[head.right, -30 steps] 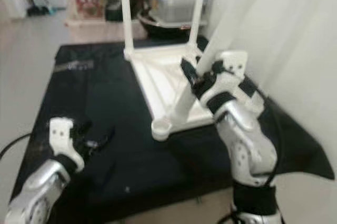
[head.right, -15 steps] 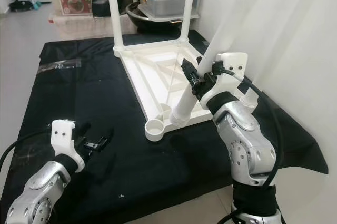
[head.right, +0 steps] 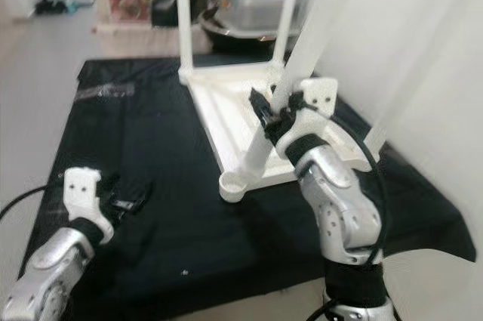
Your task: Building children table
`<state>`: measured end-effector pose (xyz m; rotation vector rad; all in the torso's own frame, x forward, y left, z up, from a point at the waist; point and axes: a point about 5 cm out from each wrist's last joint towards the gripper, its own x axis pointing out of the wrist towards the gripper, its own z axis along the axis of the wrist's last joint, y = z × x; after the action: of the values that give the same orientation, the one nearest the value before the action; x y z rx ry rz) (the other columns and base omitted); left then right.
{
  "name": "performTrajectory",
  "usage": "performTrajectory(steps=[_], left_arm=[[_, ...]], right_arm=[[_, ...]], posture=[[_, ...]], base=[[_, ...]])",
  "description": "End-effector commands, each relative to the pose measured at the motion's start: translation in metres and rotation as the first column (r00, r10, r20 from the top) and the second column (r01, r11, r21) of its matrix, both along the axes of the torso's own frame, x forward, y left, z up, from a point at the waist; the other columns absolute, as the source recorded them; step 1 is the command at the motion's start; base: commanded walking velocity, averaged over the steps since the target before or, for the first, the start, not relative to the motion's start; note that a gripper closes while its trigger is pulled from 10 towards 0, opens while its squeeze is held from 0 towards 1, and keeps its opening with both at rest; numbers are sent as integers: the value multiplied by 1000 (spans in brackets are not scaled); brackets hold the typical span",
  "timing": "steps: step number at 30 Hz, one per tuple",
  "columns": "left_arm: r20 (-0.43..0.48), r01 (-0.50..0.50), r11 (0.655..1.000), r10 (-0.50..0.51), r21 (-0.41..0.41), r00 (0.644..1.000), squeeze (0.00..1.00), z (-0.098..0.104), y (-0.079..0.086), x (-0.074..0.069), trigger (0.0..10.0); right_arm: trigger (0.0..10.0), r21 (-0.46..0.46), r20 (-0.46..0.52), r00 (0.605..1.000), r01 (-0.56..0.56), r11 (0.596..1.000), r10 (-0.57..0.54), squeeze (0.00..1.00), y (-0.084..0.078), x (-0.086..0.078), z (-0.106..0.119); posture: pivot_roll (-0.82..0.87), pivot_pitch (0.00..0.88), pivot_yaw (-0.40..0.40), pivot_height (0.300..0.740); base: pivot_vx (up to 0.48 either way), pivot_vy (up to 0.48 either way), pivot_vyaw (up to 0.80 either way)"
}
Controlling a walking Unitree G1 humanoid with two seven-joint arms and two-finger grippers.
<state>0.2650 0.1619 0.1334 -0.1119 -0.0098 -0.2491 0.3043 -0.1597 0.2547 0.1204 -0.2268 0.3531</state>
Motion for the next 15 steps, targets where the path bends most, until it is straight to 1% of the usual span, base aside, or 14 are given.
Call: performTrajectory(steps=[1, 3, 4, 6, 7, 11, 13, 15], left_arm=[[-14, -10, 1000, 10, 7, 1000, 0, -4, 1, 1, 10000], [-16, -13, 1000, 13, 8, 1000, 0, -4, 1, 1, 10000], [-17, -20, 1000, 21, 10, 1000, 0, -4, 2, 2, 10000], [-17, -20, 1000, 21, 10, 1000, 0, -4, 2, 2, 10000], [-16, -27, 1000, 27, 10, 1000, 0, -4, 2, 3, 10000], [-16, -33, 999, 33, 12, 999, 0, -4, 3, 3, 10000], [-17, -38, 999, 38, 12, 999, 0, -4, 3, 3, 10000], [-18, -40, 999, 40, 13, 999, 0, -5, 3, 3, 10000]], right_arm=[[10000, -18, 10, 1000, 0, 1000, 0, 0, 2, 3, 0], [10000, -25, 11, 1000, -1, 1000, 2, 0, 3, 5, -1], [10000, -42, 14, 1000, -12, 999, 12, 0, 7, 9, -2], [10000, -42, 14, 1000, -12, 999, 12, 0, 7, 9, -2], [10000, -49, 14, 1000, -27, 998, 27, 0, 12, 12, -4], [10000, -47, 2, 999, -44, 998, 44, 0, 18, 15, -8], [10000, -43, -15, 998, -57, 997, 57, 0, 25, 19, -16], [10000, -32, -30, 998, -58, 998, 57, 0, 28, 24, -22]], posture=[[15, 0, -75, 740], [15, 0, -75, 740], [20, 0, -79, 740], [20, 0, -79, 740], [26, 0, -83, 740], [26, 0, -83, 740], [34, 0, -85, 740], [41, 0, -87, 740]], base=[[0, 0, 0], [0, 0, 0], [0, 0, 800], [0, 0, 800], [0, 0, 800], [0, 0, 684], [0, 0, 0], [0, 0, 0]])
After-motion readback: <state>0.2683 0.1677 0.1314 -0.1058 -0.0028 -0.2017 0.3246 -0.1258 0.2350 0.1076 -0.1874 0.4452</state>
